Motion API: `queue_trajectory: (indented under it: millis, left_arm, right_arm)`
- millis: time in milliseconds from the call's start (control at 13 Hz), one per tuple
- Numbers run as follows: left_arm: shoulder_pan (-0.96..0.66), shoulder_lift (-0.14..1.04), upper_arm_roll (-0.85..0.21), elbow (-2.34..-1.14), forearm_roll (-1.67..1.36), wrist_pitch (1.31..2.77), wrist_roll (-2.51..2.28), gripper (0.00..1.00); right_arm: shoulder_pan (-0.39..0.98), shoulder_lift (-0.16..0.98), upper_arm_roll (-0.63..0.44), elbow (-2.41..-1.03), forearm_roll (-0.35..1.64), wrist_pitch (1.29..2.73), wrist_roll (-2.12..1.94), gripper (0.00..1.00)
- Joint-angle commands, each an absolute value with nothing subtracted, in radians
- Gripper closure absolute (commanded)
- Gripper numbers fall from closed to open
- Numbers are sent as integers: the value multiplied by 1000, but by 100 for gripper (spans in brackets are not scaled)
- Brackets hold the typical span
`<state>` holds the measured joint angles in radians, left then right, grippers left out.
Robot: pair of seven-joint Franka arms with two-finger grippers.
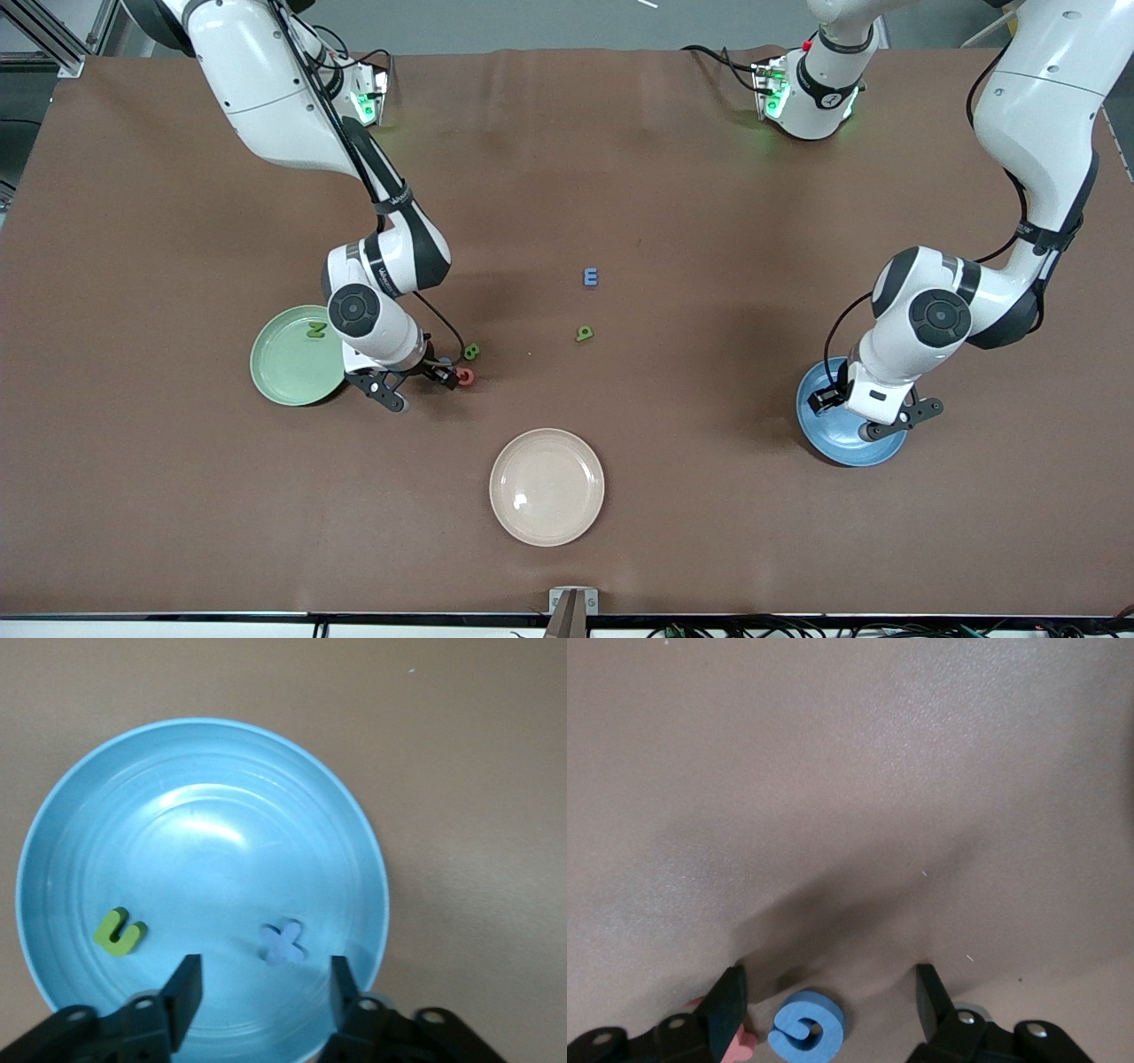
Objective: Sort upper and lower case letters into plates
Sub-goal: 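Grasp the blue G with the right gripper while the left gripper reaches the d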
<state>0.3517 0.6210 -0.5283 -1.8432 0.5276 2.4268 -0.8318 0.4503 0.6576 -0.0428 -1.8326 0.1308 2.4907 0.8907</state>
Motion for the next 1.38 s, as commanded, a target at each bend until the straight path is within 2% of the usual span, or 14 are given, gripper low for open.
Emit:
queue_trajectory:
  millis: [0, 153, 307, 537, 767, 920, 1074, 1227, 1304]
  left_arm:
    - [334, 597, -636, -1839, 529, 2343, -934, 0]
    - [273, 607, -698, -1833, 529, 2341, -1050, 0]
    - [107, 647, -689, -1766, 529, 2339, -1222, 0]
    - [-59, 742, -673, -1666, 538, 2339, -1426, 0]
    - [-259, 775, -559, -1617, 529, 2338, -1522, 0]
    - [-357, 807, -479, -1577, 502, 2339, -1551, 4]
    - [-394, 860, -462, -1496, 451, 2338, -1589, 7]
    - [-417, 870, -448, -1480, 419, 2335, -1601, 11]
    - [-425, 876, -442, -1480, 416, 2335, -1605, 17]
  right_arm:
    - [466, 658, -43, -1836, 129, 2485, 905, 29]
    - [468, 658, -43, -1850, 130, 2484, 910, 29]
    - [480, 657, -40, -1853, 136, 2482, 922, 29]
    - [505, 657, -40, -1852, 137, 2482, 960, 30]
    - [509, 657, -41, -1853, 137, 2482, 957, 40]
    - [499, 657, -41, -1853, 137, 2476, 945, 44]
    - [494, 653, -43, -1852, 130, 2470, 937, 48]
    - [488, 650, -44, -1850, 129, 2470, 927, 51]
    - [486, 650, -44, -1850, 129, 2470, 919, 53]
